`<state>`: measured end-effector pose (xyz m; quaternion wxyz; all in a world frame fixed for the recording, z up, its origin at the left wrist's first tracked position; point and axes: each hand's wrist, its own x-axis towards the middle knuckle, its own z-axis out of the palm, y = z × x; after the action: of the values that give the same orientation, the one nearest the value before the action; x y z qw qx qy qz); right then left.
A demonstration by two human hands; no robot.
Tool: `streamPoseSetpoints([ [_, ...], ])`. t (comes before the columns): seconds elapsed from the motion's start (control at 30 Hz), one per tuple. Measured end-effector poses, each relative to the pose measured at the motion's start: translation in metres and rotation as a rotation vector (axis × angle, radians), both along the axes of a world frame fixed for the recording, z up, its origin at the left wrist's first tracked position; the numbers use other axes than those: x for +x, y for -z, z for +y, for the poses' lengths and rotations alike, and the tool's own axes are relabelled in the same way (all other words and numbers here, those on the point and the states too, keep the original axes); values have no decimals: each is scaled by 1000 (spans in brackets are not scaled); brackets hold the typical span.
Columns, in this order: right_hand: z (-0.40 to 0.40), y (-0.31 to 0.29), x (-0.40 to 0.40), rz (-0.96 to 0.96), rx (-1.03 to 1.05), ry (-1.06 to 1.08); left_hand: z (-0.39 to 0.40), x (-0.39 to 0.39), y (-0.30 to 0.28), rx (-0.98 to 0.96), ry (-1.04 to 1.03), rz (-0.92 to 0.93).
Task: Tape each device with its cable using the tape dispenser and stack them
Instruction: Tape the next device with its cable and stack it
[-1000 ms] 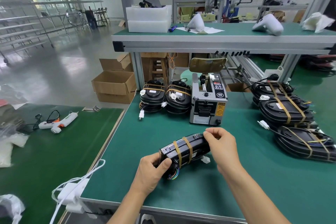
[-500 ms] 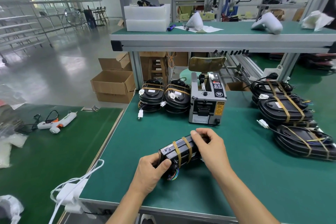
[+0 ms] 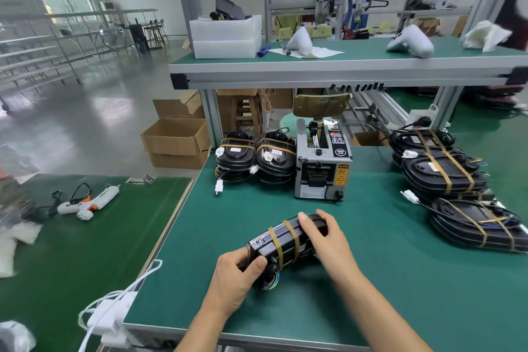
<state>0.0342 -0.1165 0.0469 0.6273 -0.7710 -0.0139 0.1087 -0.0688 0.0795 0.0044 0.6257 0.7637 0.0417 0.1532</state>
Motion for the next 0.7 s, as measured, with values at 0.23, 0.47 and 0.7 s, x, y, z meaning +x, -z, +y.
streamPoseSetpoints([
  [0.23,3,-24,5,-166,-121,12,1,-1,-4,59,15,9],
  [0.47,30,-55,-12,-786,-467,-65,7,3,6,22,41,-14],
  [0.7,56,-53,-17,-1081,-565,-252,2,0,2,59,-52,-13],
])
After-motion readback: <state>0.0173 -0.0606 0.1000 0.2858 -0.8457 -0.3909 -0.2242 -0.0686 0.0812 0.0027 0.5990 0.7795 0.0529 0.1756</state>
